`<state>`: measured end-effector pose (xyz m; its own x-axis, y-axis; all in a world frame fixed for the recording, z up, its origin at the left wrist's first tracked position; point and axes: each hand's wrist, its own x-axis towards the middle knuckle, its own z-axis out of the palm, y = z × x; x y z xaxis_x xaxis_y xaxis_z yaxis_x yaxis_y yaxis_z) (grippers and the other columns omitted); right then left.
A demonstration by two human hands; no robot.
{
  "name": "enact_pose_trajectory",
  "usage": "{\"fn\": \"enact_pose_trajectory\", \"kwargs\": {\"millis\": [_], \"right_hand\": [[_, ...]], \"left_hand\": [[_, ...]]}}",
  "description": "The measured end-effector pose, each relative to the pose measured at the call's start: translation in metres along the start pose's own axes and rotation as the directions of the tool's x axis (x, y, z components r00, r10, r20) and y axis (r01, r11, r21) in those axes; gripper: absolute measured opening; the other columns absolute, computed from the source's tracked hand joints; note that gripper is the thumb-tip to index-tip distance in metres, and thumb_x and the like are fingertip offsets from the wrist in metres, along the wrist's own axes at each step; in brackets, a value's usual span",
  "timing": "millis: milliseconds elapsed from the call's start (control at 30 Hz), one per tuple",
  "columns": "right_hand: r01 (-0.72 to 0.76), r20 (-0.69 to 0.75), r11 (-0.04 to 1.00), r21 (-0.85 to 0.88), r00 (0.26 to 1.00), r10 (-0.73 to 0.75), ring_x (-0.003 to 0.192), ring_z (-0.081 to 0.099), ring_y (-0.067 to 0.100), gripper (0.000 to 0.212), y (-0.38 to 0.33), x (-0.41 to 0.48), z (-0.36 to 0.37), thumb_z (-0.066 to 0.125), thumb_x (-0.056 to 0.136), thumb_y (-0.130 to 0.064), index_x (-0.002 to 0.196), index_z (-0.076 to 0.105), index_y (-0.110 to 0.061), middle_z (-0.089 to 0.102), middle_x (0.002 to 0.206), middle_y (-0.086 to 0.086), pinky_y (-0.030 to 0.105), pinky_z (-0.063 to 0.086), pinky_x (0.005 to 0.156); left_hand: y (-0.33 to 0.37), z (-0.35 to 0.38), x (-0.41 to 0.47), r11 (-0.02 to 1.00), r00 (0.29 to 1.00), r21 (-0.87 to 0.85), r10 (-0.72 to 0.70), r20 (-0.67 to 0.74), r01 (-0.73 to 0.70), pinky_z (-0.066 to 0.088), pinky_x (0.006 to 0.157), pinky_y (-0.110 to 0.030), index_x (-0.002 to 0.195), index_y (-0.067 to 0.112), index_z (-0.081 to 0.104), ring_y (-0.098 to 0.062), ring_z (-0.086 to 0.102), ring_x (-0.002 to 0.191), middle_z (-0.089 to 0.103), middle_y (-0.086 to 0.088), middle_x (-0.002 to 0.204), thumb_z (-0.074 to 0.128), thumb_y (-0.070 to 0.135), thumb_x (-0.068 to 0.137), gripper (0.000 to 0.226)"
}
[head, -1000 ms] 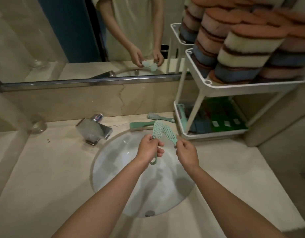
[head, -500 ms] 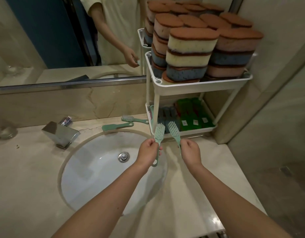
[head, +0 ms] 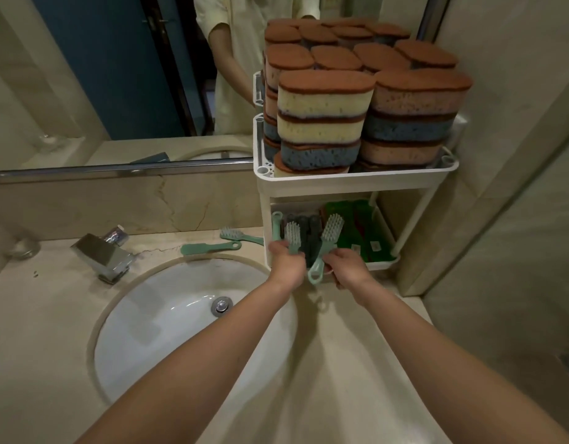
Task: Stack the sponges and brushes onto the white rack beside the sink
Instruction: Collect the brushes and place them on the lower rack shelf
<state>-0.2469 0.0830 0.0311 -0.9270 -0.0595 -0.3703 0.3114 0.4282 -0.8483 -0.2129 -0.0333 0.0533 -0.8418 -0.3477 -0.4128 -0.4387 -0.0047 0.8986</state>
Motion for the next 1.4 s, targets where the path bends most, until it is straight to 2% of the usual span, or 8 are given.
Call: {"fn": "enact_pose_trajectory", "kwargs": {"millis": [300,500,767,900,1067,1167,1233,1400], "right_hand": [[-0.010,0.105,0.991,-0.130,0.994,0.024,0.054,0.054,0.015,0.016,-0.022,0.050,-0.005,0.053,0.099,-0.019,0.096,0.066,-0.012,0.061,0.070,0.008,0.023,0.042,0.047],[-0.014,0.143,0.979,-0.203,0.989,0.043,0.055,0.056,0.014,0.021,-0.027,0.074,0.006,0.052,0.098,-0.024,0.095,0.068,-0.011,0.062,0.067,0.004,0.023,0.041,0.046],[0.024,0.196,0.977,-0.213,0.980,0.019,0.052,0.056,0.017,0.029,-0.024,0.089,0.022,0.053,0.096,-0.023,0.070,0.064,-0.016,0.061,0.058,0.006,0.022,0.042,0.045],[0.027,0.202,0.980,-0.200,0.979,0.014,0.052,0.058,0.017,0.026,-0.024,0.092,0.027,0.056,0.095,-0.023,0.071,0.065,-0.016,0.063,0.063,0.008,0.022,0.045,0.046],[0.038,0.187,0.988,-0.151,0.982,-0.010,0.069,0.067,0.020,0.020,-0.023,0.090,0.031,0.060,0.093,-0.022,0.074,0.068,-0.020,0.067,0.074,0.007,0.033,0.058,0.066],[0.047,0.158,0.986,-0.159,0.987,-0.022,0.068,0.066,0.017,0.019,-0.023,0.087,0.030,0.059,0.091,-0.020,0.078,0.071,-0.019,0.068,0.075,0.005,0.027,0.055,0.060],[0.048,0.133,0.985,-0.167,0.991,-0.025,0.064,0.063,0.016,0.018,-0.024,0.081,0.028,0.057,0.094,-0.021,0.085,0.073,-0.017,0.066,0.072,0.002,0.023,0.051,0.052],[0.102,0.088,0.987,-0.122,0.992,-0.091,0.056,0.056,0.022,0.023,-0.018,0.060,0.025,0.050,0.094,-0.015,0.085,0.071,-0.009,0.061,0.064,0.009,0.028,0.043,0.053]], "left_hand": [[0.008,0.019,0.047,0.957,0.995,0.288,0.043,-0.094,-0.015,0.046,0.102,-0.036,0.139,0.008,0.041,-0.029,0.046,0.127,0.041,-0.014,0.142,0.047,0.000,0.092,0.048],[0.005,0.025,0.063,0.994,0.956,0.104,0.060,-0.286,-0.031,0.047,0.099,-0.037,0.133,0.005,0.046,-0.032,0.054,0.117,0.055,-0.016,0.129,0.048,-0.002,0.093,0.040],[0.004,0.038,0.062,0.991,0.896,-0.104,0.034,-0.442,-0.089,0.051,0.092,-0.042,0.122,0.007,0.054,-0.033,0.056,0.112,0.045,-0.004,0.121,0.041,-0.009,0.089,0.039],[0.004,0.035,0.065,0.988,0.915,-0.150,-0.025,-0.404,-0.040,0.049,0.096,-0.045,0.129,0.009,0.051,-0.034,0.053,0.120,0.047,-0.009,0.135,0.042,0.000,0.094,0.038],[0.000,0.036,0.060,0.997,0.935,0.046,0.067,-0.349,-0.055,0.042,0.106,-0.041,0.136,0.005,0.047,-0.029,0.042,0.131,0.036,-0.011,0.145,0.044,0.003,0.094,0.042],[-0.006,0.037,0.052,0.992,0.962,0.093,0.111,-0.251,-0.090,0.037,0.111,-0.039,0.141,0.006,0.042,-0.026,0.035,0.136,0.026,-0.008,0.150,0.041,0.004,0.096,0.045],[-0.014,0.034,0.046,0.977,0.966,0.158,0.170,-0.193,-0.141,0.027,0.115,-0.029,0.141,0.007,0.043,-0.024,0.031,0.138,0.027,-0.010,0.150,0.038,0.001,0.096,0.046],[-0.043,0.014,0.019,0.927,0.942,0.197,0.333,-0.039,-0.319,0.018,0.097,0.002,0.135,0.016,0.050,-0.010,0.038,0.131,0.039,-0.001,0.143,0.035,-0.001,0.095,0.045]]}}
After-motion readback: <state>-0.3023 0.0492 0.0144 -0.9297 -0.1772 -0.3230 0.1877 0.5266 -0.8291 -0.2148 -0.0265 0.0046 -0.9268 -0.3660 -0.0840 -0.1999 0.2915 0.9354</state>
